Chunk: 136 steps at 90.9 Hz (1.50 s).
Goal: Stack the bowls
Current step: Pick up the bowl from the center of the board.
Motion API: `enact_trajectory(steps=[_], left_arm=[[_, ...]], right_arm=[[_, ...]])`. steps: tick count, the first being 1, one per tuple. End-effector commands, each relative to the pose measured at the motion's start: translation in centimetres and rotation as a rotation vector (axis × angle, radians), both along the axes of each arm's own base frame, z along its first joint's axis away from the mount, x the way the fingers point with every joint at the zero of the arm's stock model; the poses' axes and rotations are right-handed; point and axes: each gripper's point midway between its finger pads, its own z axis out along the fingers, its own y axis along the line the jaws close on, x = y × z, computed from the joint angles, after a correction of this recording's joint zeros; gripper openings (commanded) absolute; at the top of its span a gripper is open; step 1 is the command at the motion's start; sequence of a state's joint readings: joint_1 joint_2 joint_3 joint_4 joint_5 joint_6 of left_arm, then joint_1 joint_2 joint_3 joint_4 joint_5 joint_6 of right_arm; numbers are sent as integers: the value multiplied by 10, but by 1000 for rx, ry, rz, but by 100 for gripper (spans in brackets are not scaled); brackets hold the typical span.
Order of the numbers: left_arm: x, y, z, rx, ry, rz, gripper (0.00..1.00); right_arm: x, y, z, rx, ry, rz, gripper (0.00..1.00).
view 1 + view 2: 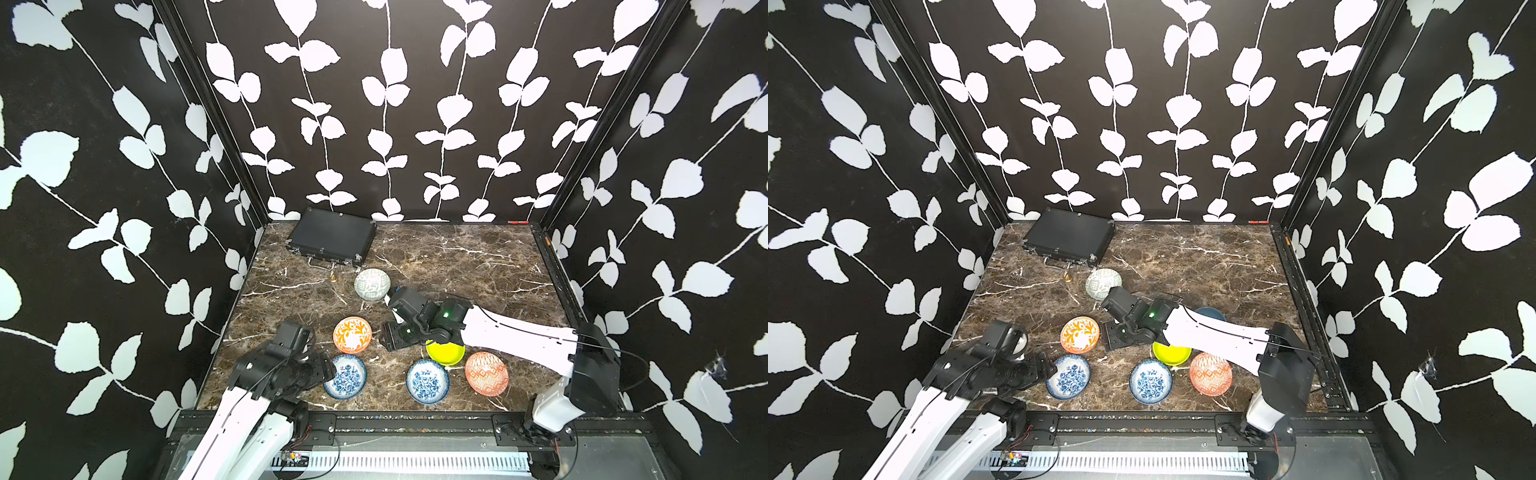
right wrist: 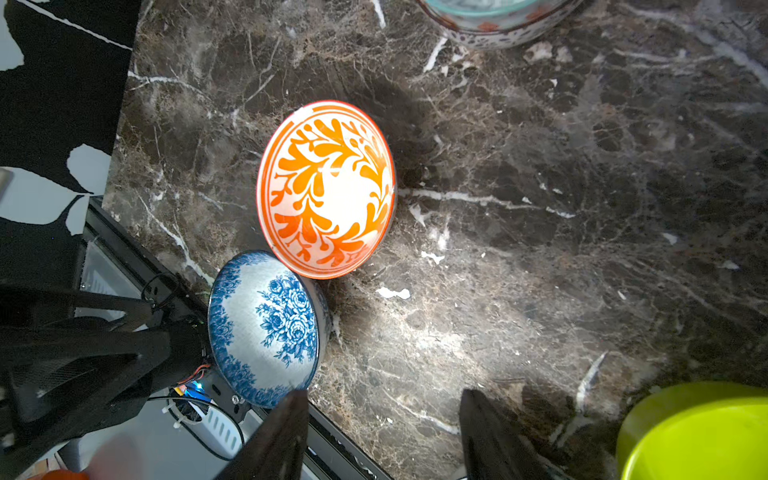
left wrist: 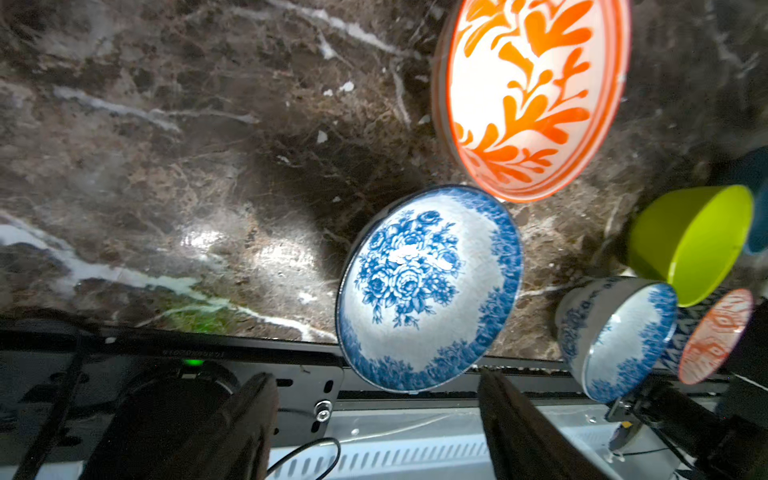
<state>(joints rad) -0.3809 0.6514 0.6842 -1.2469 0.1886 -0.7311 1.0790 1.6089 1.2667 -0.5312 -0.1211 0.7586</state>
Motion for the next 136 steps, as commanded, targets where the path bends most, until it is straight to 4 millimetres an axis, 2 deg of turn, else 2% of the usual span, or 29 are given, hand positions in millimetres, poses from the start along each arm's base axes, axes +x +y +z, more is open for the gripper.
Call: enact_trajectory(steps=[1,9,33,61,83,136], left_arm=[[2,0,-11,30,20,6,78],[14,-12,-19,-22,-12,18,78],[23,-13,-35,-2,-1,43,70],[29,-17,-50,44,32,23,63],[30,-18,-53,48,31,15,53],[23,-25,-53,69,34,-54,19]], right_arm=[[3,4,4,22,-20,7,60],[3,2,16,49,-37,4,60],[9,-5,12,37,-36,-23,61],[22,-19,22,62,-40,-67,62],[23,-18,19,56,-34,-69,61],[30,-22,25,53,-48,-73,60]])
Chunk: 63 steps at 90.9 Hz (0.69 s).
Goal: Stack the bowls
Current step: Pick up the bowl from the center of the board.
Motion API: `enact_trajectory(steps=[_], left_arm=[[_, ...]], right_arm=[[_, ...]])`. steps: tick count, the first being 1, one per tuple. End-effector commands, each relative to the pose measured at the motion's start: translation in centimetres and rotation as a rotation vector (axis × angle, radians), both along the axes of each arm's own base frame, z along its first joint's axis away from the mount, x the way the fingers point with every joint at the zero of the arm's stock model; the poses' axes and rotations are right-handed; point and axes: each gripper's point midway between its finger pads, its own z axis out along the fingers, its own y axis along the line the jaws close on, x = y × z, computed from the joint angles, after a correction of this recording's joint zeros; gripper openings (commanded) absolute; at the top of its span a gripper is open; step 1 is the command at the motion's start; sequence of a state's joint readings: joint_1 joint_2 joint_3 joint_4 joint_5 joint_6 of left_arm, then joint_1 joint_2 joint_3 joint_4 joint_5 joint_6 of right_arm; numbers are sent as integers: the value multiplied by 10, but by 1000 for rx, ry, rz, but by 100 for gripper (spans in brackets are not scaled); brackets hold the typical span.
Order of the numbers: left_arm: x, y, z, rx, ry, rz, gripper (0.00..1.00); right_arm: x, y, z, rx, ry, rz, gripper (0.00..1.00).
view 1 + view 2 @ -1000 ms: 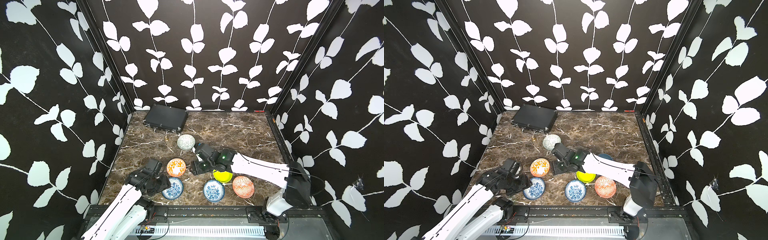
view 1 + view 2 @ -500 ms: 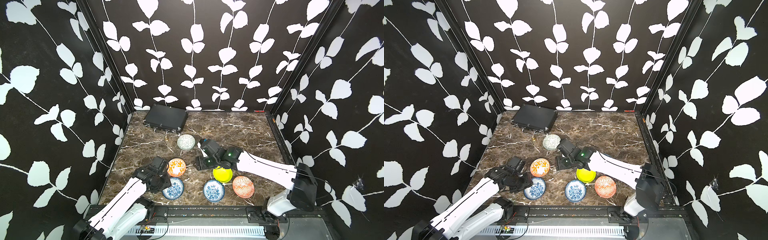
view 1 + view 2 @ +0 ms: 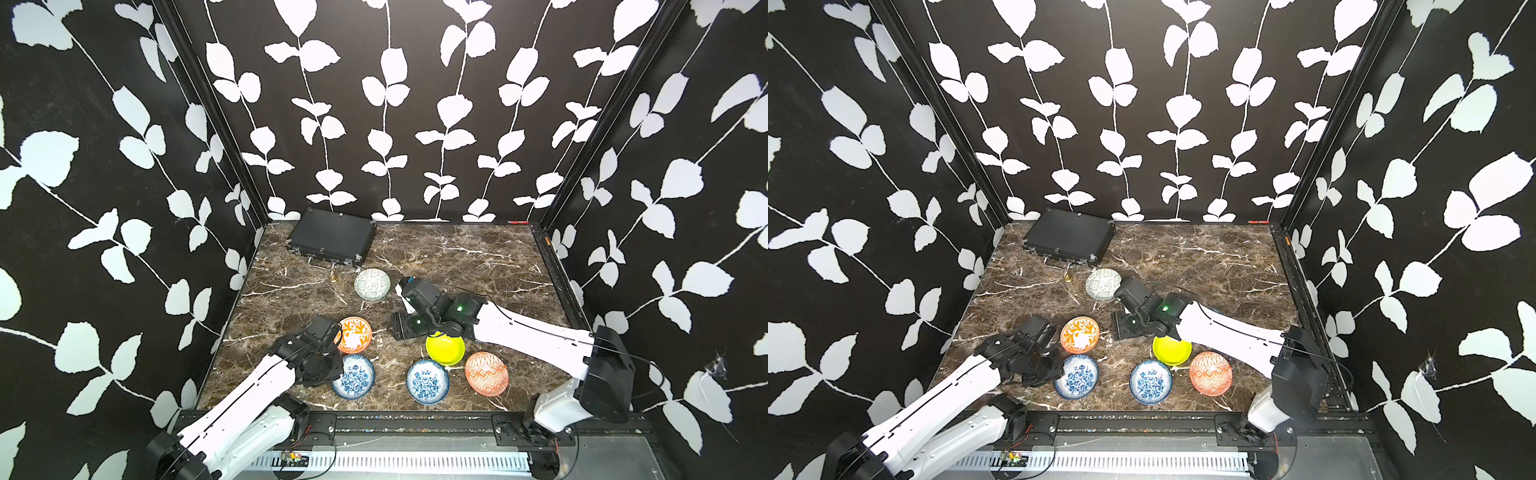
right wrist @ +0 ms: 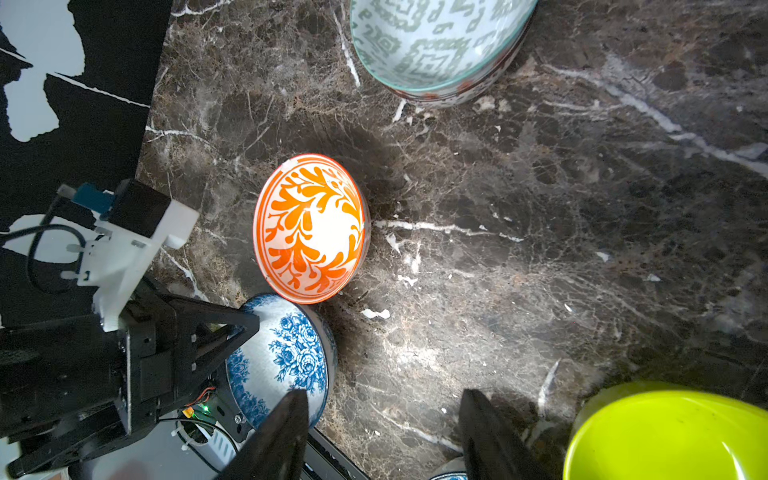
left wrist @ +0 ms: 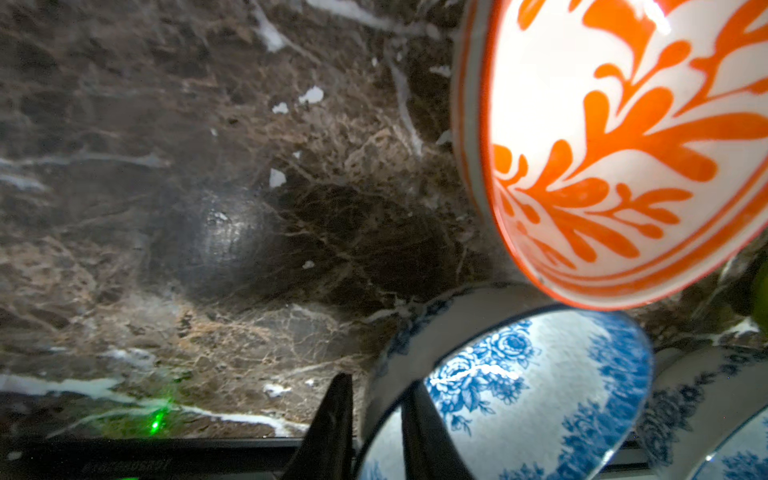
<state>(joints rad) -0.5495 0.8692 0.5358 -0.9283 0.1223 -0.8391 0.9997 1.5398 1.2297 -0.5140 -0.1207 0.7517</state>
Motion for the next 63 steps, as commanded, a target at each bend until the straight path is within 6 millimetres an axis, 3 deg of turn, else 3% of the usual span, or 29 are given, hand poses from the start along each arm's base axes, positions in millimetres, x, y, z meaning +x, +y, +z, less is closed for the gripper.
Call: enact_trajectory(steps=[1,32,49,63], left_arm=[[0,0,1,7,-7,-7,18],[0,-7,9,-20,-48,-46,0],[1,-15,24,-59,-99,-93,0],[2,-22,48,-109,-153,-103,0]], right_arm=[[5,0,11,12,-20,0,60],[10,-6,17,16,-32,-8,60],[10,-9,19,18,-35,-12,60],[6,-14,27,32,-22,-32,62]])
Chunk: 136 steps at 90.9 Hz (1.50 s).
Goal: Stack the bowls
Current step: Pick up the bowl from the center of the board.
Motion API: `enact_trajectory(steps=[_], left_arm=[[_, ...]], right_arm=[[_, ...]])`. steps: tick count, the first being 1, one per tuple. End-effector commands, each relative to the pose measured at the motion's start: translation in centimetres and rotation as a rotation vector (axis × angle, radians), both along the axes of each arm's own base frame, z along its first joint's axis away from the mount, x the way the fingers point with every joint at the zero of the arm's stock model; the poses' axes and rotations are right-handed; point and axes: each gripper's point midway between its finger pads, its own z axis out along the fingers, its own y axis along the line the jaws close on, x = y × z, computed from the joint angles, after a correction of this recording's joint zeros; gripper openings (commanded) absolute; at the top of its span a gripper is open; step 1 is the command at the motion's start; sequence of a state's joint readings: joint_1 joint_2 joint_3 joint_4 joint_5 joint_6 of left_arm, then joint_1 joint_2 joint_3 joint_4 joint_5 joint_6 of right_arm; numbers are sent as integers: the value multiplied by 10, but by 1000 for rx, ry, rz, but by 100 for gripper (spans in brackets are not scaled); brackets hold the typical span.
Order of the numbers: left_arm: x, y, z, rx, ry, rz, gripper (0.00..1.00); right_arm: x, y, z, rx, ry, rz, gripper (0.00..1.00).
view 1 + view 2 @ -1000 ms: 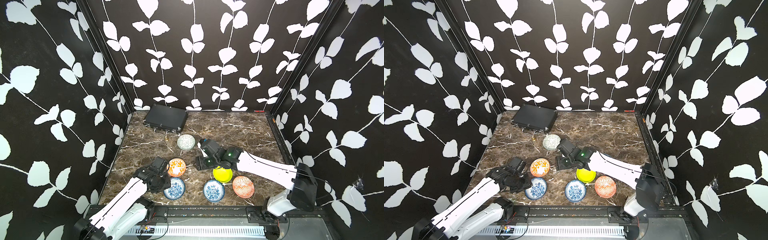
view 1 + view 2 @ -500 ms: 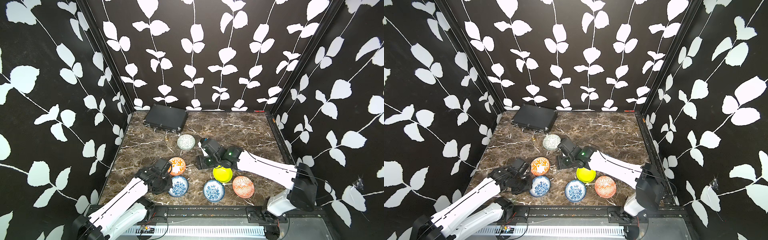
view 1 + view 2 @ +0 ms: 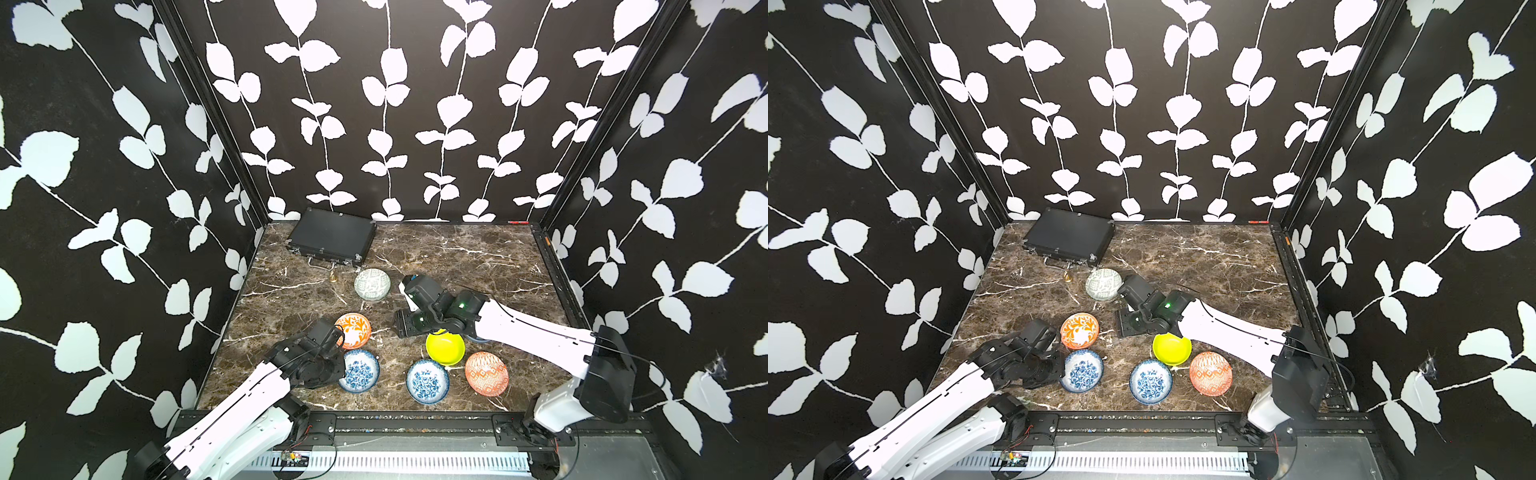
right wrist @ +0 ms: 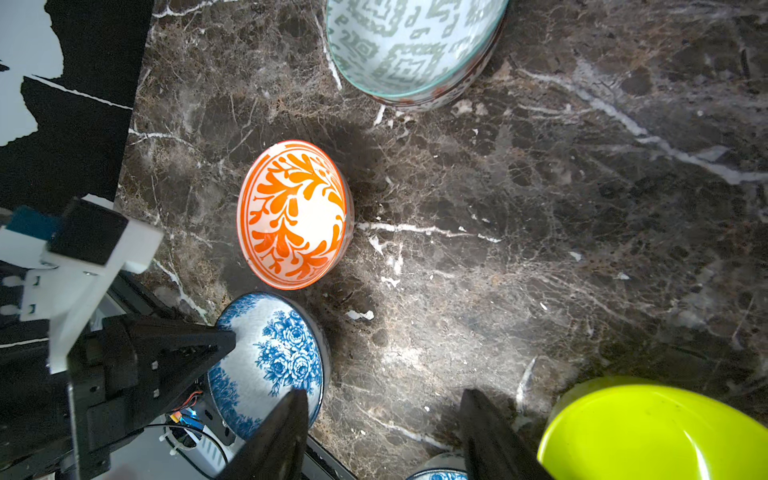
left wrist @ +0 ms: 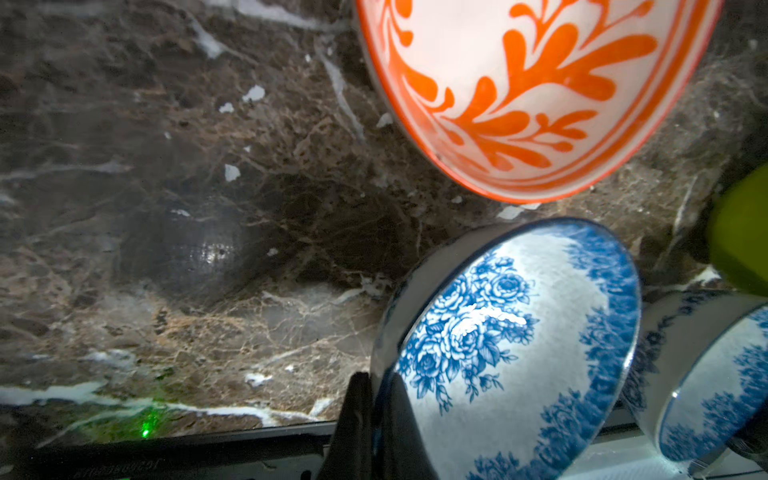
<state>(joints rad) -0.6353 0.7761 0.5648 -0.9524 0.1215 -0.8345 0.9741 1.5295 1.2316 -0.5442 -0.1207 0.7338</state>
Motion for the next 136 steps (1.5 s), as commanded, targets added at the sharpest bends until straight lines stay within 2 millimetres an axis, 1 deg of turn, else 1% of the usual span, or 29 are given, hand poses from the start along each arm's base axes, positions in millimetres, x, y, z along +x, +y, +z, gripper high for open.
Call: enact_trajectory(steps=[1,14,20,26,28,31,36,41,46,57,67,71,80,98,110,117,121,136], left_arm=[[6,-9,30,-63,-72,-13,0],[14,-17,61,-103,-123,24,0],[25,-22,74,-93,-139,40,0],[34,-36,87,-77,-156,7,0],[38,-40,90,-68,-159,0,0],[45,-48,96,-59,-173,-10,0],[56,-59,104,-41,-186,-23,0],[66,-69,110,-35,-197,-29,0],[74,-77,113,-37,-207,-27,0],[88,-87,119,-37,-233,-12,0],[97,-95,127,-56,-258,-9,0],[100,-99,130,-66,-266,-12,0],[104,-107,133,-81,-271,-25,0],[110,-114,132,-87,-274,-34,0],[112,-115,133,-91,-284,-30,0],[113,-116,134,-95,-287,-29,0],[114,-116,133,-92,-287,-29,0],[116,-117,129,-78,-280,-30,0]], right_arm=[[0,-4,28,52,-19,-25,62],[-6,-7,44,84,9,-45,64],[-9,-8,49,86,24,-43,65],[-12,-9,47,75,39,-34,66],[-11,-7,55,87,30,-31,66],[-11,-7,57,85,27,-30,66],[-10,-10,56,66,25,-34,66],[-7,-17,52,21,18,-50,65],[-6,-22,50,-14,13,-58,65],[1,-34,44,-58,4,-91,65],[5,-43,31,-72,32,-111,65],[6,-42,28,-58,42,-108,64],[9,-35,29,-27,46,-97,62],[15,-25,24,-27,51,-97,59],[23,-28,17,-66,49,-131,50],[25,-30,12,-92,54,-145,36],[26,-31,10,-102,56,-149,31],[28,-32,7,-116,55,-161,14]])
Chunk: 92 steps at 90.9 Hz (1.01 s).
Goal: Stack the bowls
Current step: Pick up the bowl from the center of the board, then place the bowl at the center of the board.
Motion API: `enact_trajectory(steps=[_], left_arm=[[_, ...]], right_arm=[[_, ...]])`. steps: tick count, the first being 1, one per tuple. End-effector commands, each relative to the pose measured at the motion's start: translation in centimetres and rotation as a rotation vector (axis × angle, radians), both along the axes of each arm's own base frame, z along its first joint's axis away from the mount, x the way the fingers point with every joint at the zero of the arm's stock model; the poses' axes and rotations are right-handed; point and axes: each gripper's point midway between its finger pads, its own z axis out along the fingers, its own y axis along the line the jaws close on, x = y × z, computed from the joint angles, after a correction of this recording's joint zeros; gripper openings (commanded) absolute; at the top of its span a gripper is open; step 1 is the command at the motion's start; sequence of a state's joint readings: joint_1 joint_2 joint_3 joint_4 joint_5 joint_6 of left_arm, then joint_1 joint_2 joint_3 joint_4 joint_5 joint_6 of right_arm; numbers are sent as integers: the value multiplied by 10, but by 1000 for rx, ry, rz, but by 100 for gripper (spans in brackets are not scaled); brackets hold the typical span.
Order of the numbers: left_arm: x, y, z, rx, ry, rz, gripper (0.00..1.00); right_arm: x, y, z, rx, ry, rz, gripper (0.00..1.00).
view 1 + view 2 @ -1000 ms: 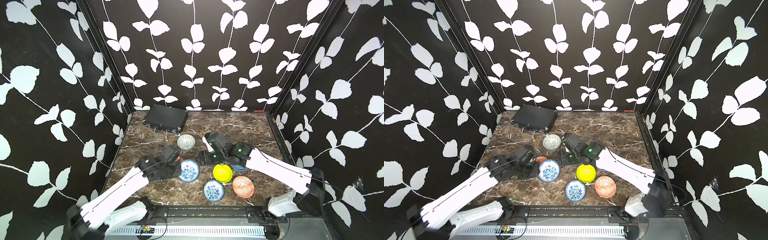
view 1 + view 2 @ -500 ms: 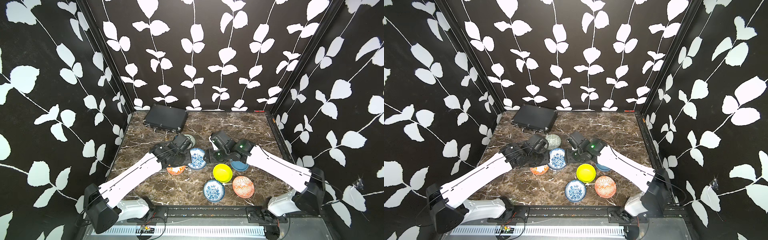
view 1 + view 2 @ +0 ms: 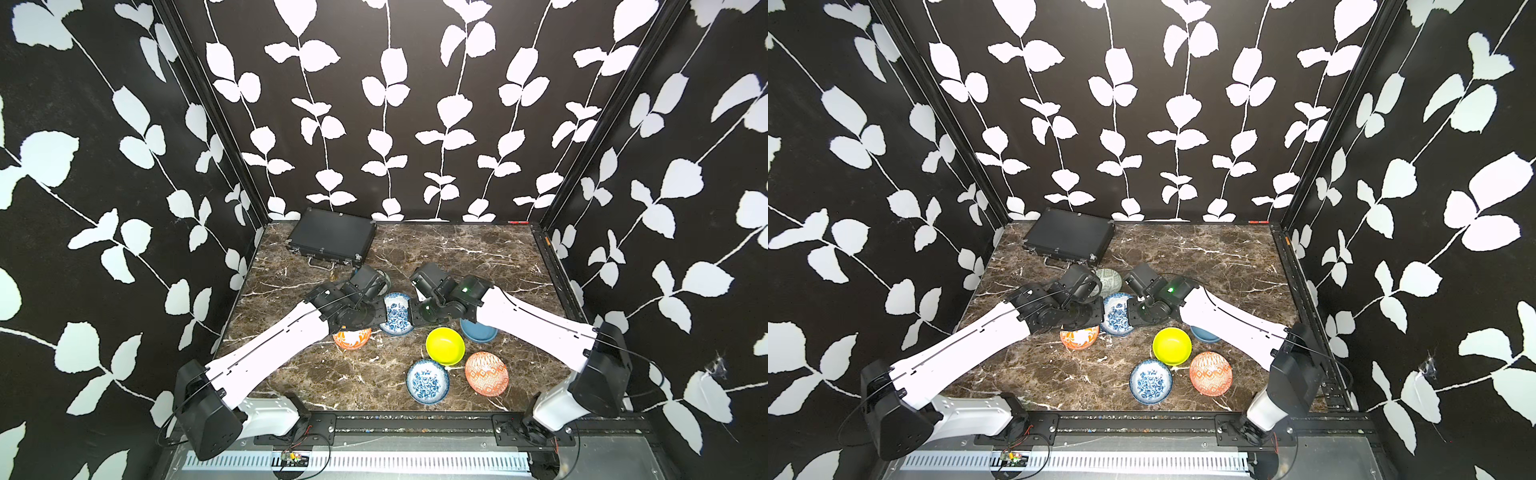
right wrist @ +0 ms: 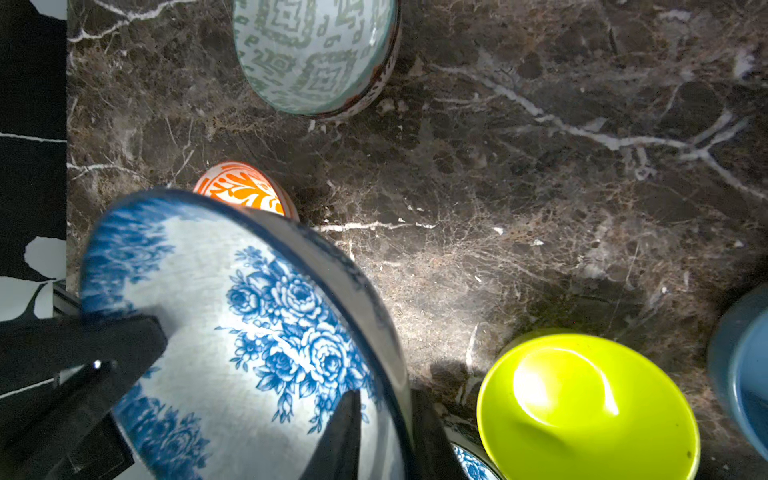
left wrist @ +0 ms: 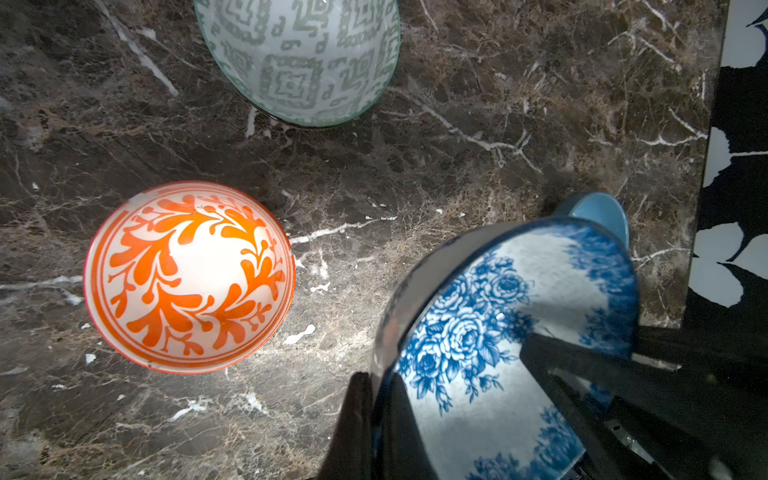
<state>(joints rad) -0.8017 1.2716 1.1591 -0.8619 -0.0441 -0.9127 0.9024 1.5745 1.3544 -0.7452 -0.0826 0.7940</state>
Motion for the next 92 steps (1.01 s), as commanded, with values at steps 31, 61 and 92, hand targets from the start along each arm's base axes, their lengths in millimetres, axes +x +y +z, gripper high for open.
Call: enact_trajectory(steps=[31,61,92], left_arm=[[16,-19,22,-77,-91,-27,87],[29,6,41,44,-280,-71,99],[44,83,17,80,-443,81,98]], right_arm=[[17,-4,0,24,15,-56,0],[71,-28,-1,53,81,-112,0],[129,-52,-21,21,155,-166,0]])
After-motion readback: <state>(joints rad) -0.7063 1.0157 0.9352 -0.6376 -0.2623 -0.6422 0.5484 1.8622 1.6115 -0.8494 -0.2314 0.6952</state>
